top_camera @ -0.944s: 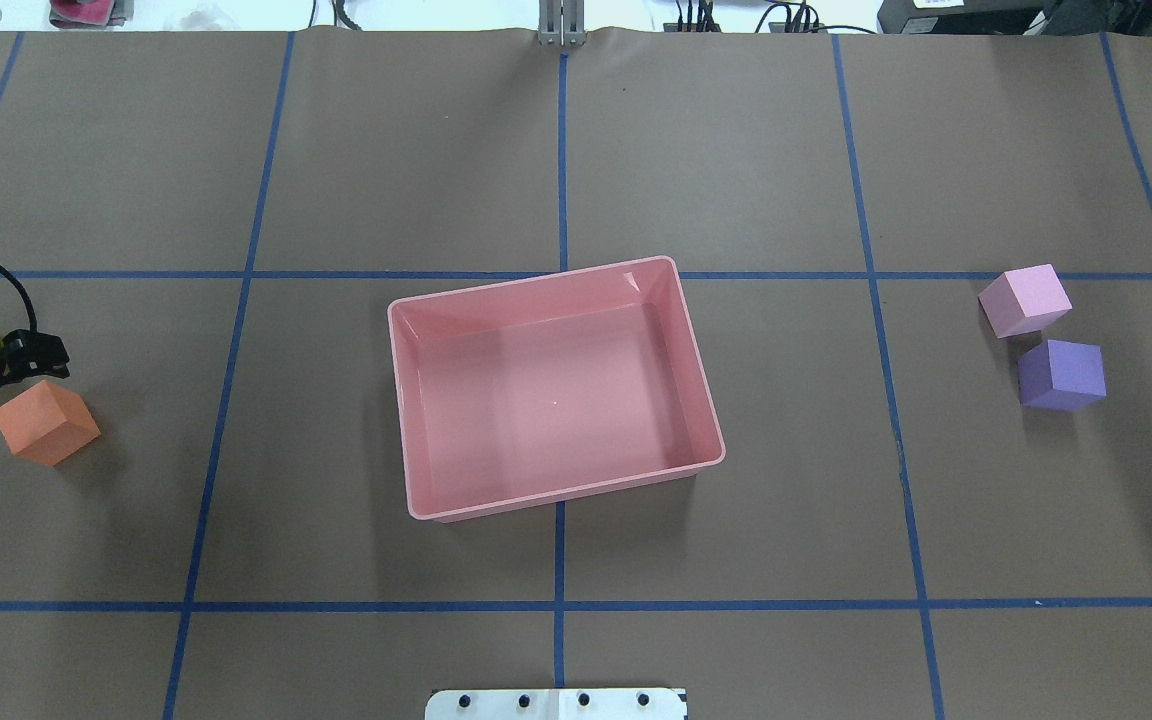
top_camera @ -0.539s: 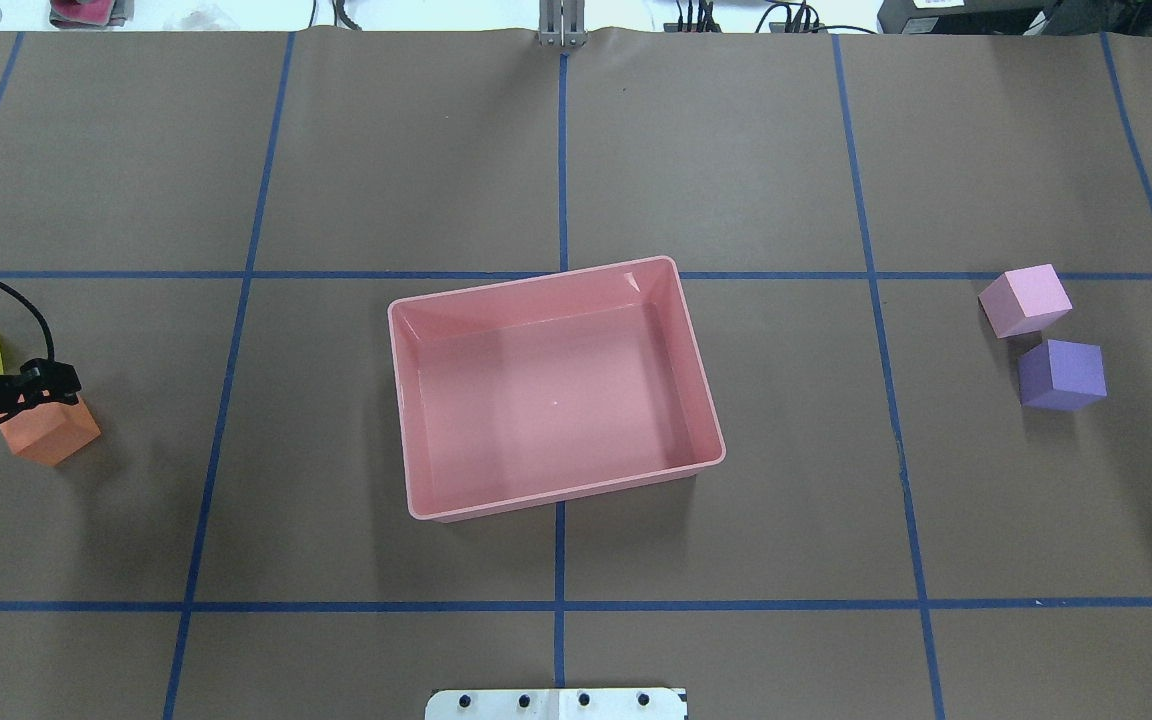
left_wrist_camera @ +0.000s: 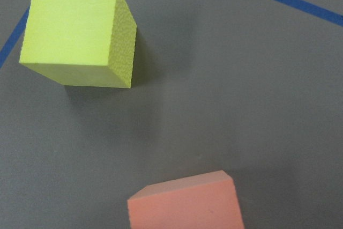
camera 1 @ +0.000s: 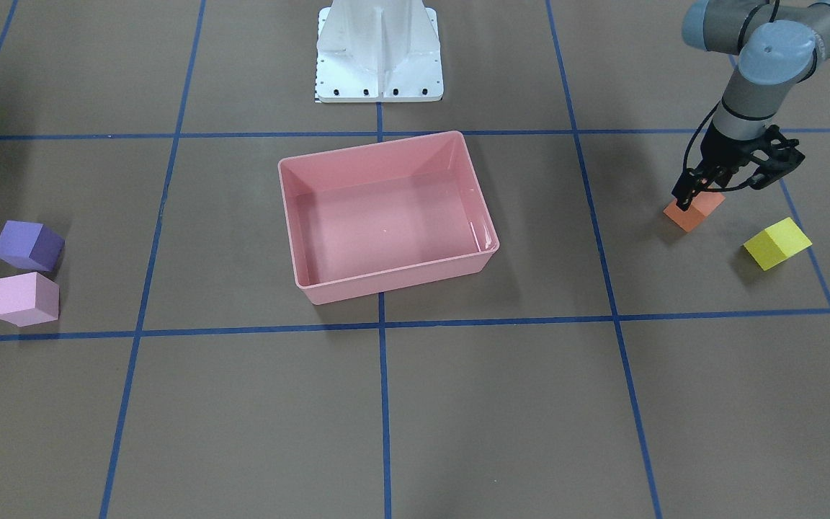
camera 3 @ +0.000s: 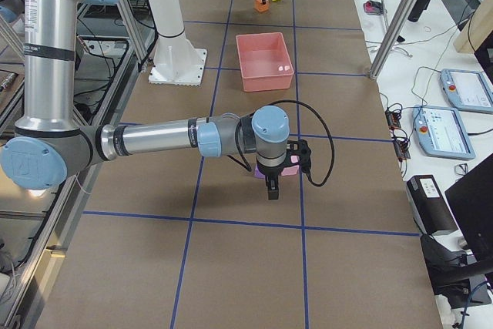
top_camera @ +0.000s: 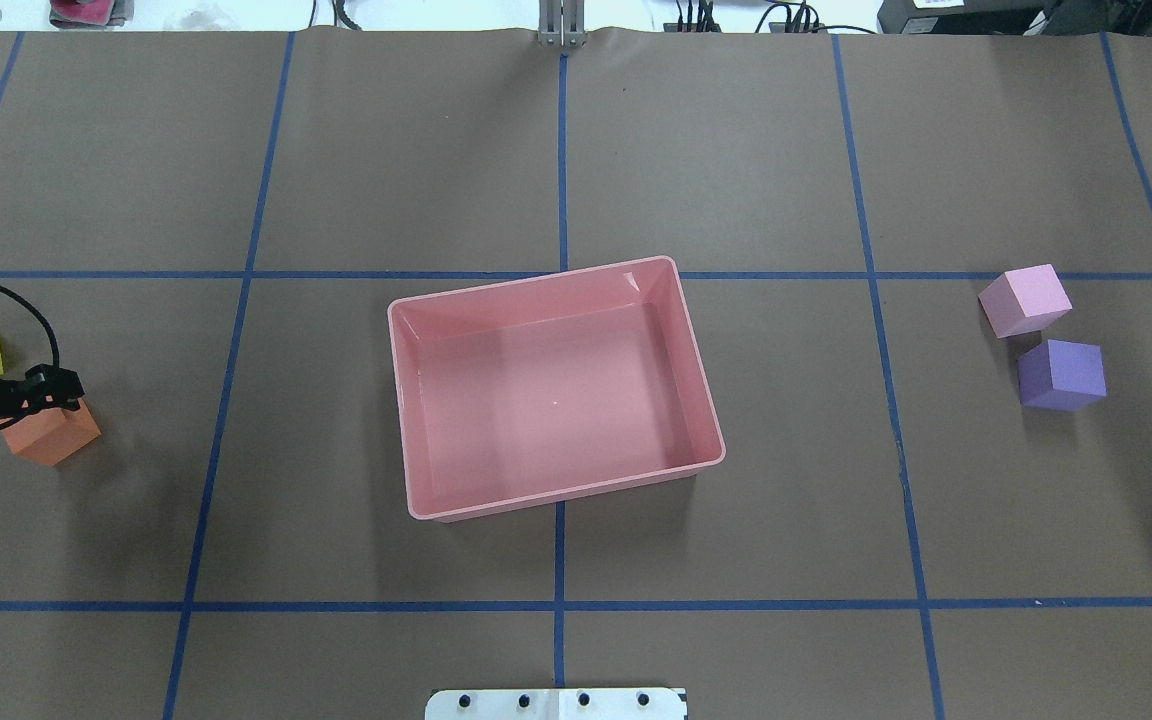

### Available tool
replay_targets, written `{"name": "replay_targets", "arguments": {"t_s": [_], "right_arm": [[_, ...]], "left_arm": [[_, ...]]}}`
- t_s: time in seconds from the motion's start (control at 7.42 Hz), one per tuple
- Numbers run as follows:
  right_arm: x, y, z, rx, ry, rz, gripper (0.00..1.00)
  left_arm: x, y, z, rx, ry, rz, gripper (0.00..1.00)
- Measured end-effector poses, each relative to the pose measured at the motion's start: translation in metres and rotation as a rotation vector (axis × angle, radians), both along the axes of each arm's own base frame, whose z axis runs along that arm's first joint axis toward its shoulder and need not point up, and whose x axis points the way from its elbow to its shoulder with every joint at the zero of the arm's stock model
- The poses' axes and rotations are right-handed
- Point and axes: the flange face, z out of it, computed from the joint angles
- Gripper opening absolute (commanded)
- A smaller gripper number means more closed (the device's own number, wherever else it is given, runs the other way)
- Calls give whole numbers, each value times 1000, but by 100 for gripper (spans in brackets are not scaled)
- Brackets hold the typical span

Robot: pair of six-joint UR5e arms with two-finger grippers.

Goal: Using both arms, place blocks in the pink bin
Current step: 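Lower the left gripper onto the orange cube and close on it, then lift the orange cube toward the bin while right gripper descends to purple cube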

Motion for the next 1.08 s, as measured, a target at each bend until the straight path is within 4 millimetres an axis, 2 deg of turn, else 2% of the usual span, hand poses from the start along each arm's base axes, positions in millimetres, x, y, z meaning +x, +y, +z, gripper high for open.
{"name": "replay_targets", "arguments": {"t_s": [0.13, 0.27, 0.54, 0.67, 0.81, 0.94, 1.08], "right_arm": [[0, 0, -1, 2, 0, 0, 100], [0, 0, -1, 3, 0, 0, 100], [0, -3, -6, 12, -1, 0, 100], [-1, -7, -13, 22, -2, 0, 100], [-5, -11, -21, 22, -14, 5, 100], [-17, -15, -32, 6, -35, 12, 100], [-36, -17, -47, -12, -52, 15, 100]], "left_arm": [[2, 0, 4, -5, -3, 3, 39], [2, 0, 5, -7, -3, 4, 0], [0, 2, 0, -16, 15, 16, 0], [-8, 5, -9, -39, 56, 44, 0], [-30, 0, -20, -49, 103, 54, 0], [-56, -10, -32, -45, 140, 44, 0], [-73, -18, -52, -44, 166, 31, 0]]}}
